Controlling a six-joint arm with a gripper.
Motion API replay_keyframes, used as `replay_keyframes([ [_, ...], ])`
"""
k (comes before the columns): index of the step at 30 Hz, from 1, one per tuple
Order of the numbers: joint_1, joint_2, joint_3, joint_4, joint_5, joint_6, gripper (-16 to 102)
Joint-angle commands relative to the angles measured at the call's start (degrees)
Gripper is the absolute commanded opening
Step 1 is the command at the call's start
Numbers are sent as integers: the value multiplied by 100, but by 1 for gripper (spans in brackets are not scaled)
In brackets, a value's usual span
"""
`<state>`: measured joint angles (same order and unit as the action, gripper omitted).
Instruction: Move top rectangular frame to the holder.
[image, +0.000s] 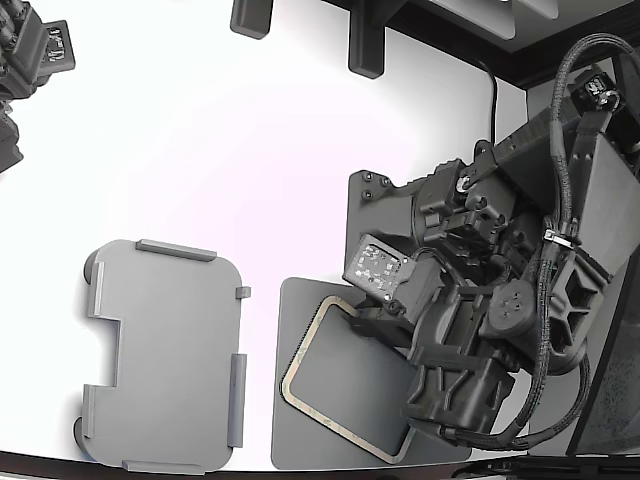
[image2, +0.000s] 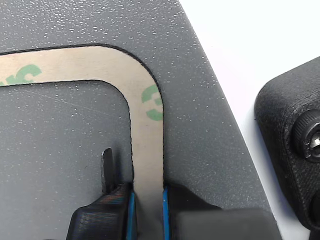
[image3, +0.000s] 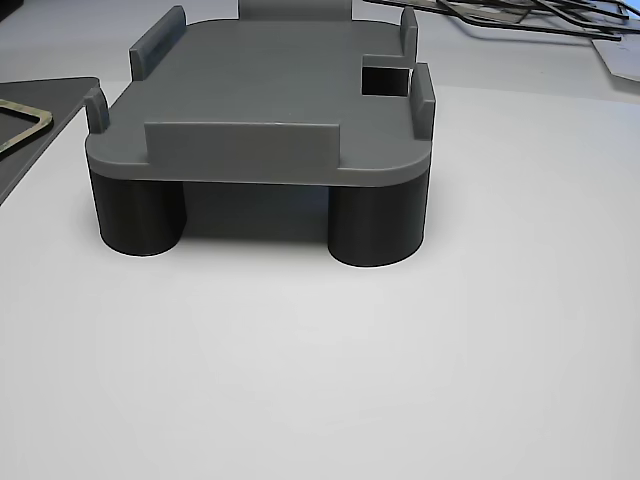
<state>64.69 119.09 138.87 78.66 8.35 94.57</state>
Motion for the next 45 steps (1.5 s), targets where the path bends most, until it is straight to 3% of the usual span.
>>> replay_keyframes([
  [1,-123,97,-167,26,9,-35,0],
  [3,-132,97,-220,79,18,-53,-10],
  [12,-229,-149,-1081,589,88,-44,-10],
  [19,-483,-923,-2795,958,35,791,-10],
  [23,-439,-1890,-4553,1626,-44,1389,-10],
  [29,-571,-2522,-5643,1626,-9,2127,-10],
  [45,-2215,-3656,-6521,1617,756,3393,-10],
])
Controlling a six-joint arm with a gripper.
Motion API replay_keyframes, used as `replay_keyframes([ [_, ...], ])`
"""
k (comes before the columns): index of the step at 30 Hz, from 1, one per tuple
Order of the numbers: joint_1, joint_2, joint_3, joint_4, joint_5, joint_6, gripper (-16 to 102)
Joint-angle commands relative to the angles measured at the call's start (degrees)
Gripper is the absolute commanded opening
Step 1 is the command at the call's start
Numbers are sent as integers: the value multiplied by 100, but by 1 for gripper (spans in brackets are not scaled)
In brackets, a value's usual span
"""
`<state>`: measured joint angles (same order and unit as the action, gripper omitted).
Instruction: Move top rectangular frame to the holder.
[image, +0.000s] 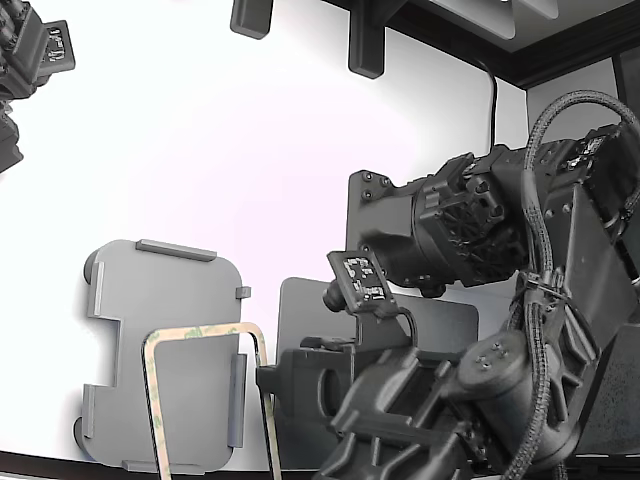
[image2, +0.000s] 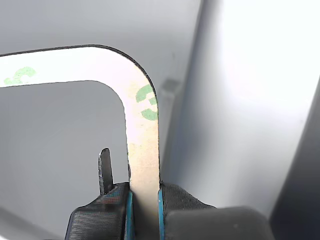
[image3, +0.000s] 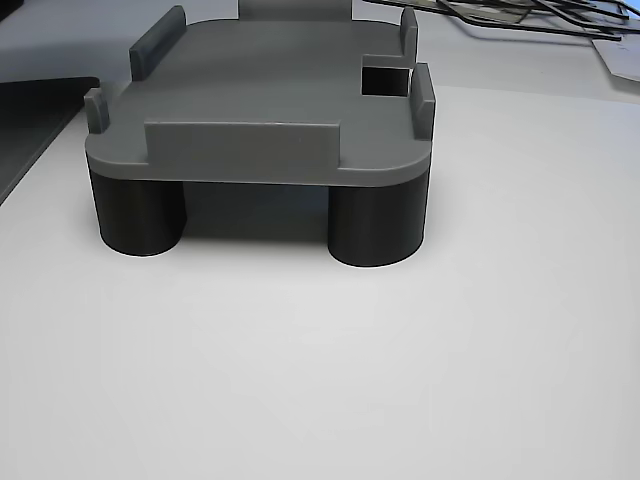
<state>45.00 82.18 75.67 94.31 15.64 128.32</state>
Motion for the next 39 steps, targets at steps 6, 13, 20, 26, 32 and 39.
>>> replay_keyframes([
  [6,-615,-290,-492,53,0,-53,-10],
  [13,-870,-352,-483,53,18,35,-10],
  [20,-1151,-615,-624,53,-211,-79,-11],
  [26,-1222,-466,-475,62,-360,-114,-11],
  [32,-1222,-220,-167,62,-387,-149,-11],
  [39,-1239,-149,-26,62,-343,-158,-11],
])
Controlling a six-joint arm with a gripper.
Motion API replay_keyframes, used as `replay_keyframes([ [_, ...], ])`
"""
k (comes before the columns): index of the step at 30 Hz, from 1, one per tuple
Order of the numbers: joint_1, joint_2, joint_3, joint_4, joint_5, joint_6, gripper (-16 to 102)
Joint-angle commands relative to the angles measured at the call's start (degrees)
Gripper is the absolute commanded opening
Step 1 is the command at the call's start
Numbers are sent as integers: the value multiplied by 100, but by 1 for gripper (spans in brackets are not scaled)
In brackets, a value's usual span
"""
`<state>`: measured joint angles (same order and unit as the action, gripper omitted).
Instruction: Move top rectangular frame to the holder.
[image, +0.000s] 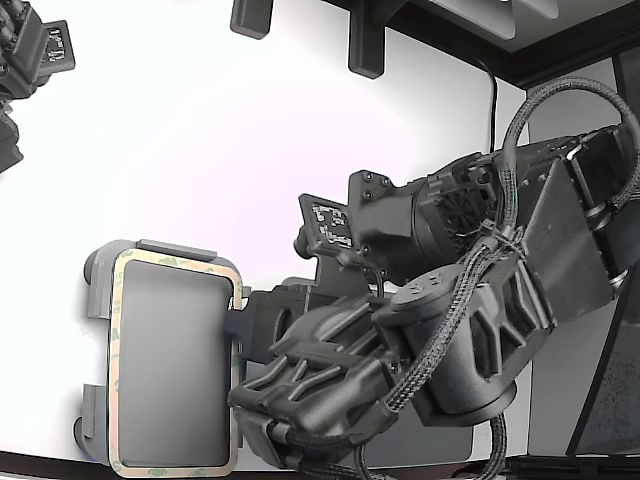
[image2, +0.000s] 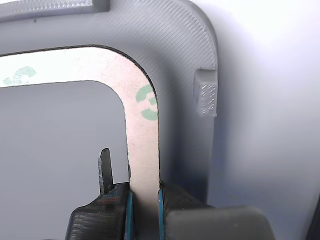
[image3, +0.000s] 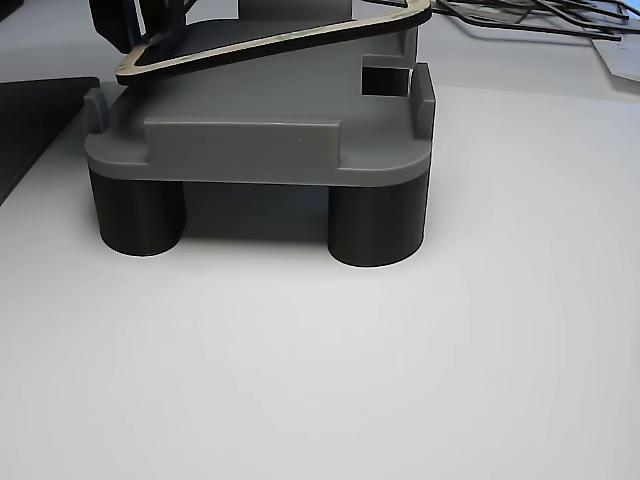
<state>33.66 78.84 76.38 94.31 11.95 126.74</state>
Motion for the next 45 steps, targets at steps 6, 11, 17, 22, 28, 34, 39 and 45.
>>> replay_keyframes([
  [6,-114,97,-123,62,79,9,-11],
  [11,-114,44,-132,62,105,26,-11],
  [17,-114,-9,-123,62,88,26,-11],
  [22,-141,-88,-141,62,35,26,-11],
  [28,-141,-79,-123,62,35,44,-11],
  [34,-141,-79,-88,62,35,62,-11],
  [39,-141,-53,-35,62,26,62,-11],
  [45,-158,-18,35,62,18,70,-11],
])
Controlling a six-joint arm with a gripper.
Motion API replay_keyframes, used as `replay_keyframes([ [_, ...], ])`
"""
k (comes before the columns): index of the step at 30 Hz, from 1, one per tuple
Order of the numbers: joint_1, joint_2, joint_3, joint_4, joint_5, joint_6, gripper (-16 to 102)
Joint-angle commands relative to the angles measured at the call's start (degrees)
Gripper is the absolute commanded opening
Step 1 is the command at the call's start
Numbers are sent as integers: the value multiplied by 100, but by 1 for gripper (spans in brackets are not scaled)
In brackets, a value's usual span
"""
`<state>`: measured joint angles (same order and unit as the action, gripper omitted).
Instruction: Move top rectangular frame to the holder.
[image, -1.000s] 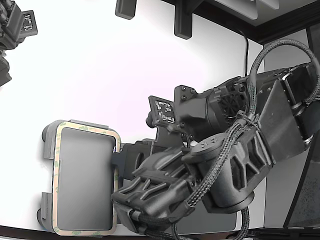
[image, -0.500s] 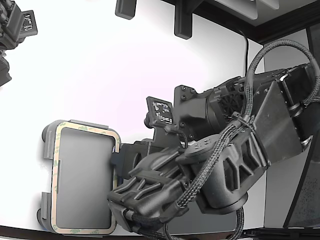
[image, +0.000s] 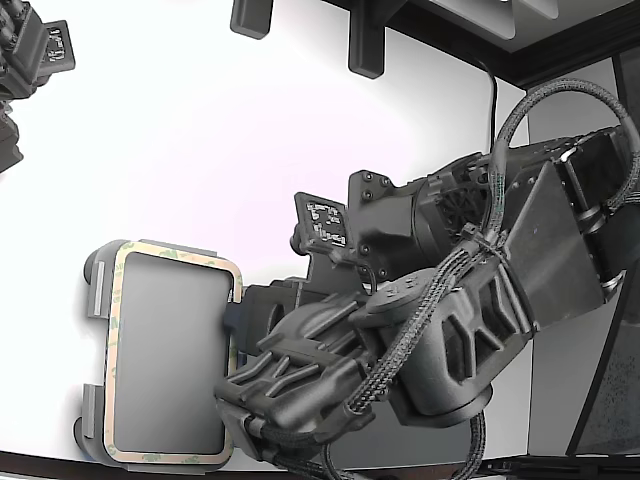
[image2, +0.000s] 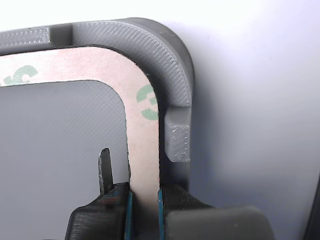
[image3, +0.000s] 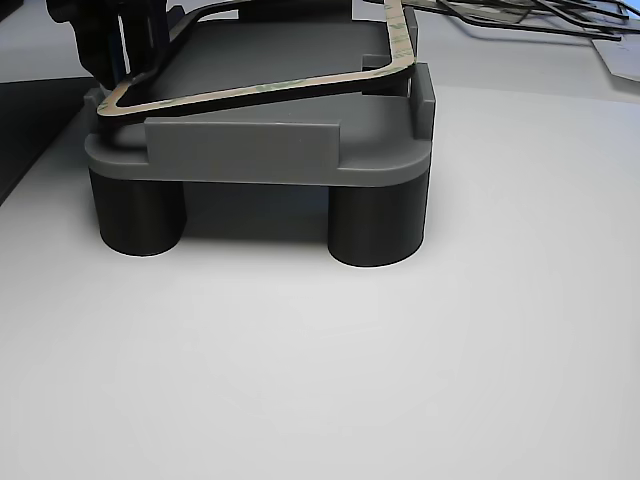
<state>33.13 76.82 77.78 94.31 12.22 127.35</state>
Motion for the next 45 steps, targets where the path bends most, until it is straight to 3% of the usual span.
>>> replay_keyframes([
  [1,-105,185,-105,62,-9,18,-11],
  [45,-123,176,-62,62,-114,-70,-11],
])
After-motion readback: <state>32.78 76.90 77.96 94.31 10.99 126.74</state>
